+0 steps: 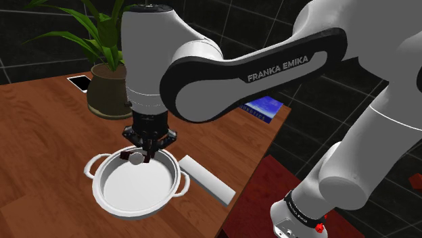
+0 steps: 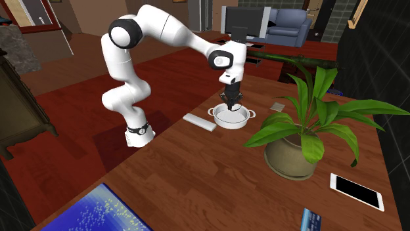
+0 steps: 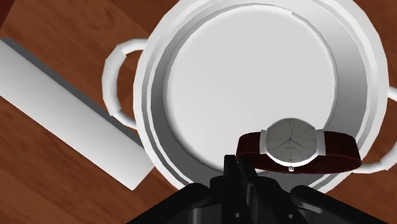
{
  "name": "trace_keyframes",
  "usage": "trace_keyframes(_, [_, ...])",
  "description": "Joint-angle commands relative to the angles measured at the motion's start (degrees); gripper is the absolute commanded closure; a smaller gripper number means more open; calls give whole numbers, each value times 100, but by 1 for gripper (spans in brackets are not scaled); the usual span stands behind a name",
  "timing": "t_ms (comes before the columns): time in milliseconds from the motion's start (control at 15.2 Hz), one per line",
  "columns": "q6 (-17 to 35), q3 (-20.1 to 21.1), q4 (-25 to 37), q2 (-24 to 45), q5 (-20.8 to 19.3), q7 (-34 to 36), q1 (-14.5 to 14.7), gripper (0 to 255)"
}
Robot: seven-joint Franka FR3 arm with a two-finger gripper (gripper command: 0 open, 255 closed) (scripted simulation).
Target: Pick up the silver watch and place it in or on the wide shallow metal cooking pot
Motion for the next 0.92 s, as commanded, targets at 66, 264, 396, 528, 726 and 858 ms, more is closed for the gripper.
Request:
trace_keyframes(66, [217, -6, -131, 120, -104, 80, 18, 255])
trace_keyframes(264, [369, -15, -218, 212, -187, 142, 34, 255])
trace_keyframes(396, [369, -16, -218, 212, -186, 142, 34, 255])
trace_keyframes(528, [369, -16, -218, 212, -187, 142, 34, 255])
trace_keyframes(726, [369, -16, -218, 212, -187, 142, 34, 255])
trace_keyframes(858, [368, -16, -218, 212, -187, 142, 34, 0])
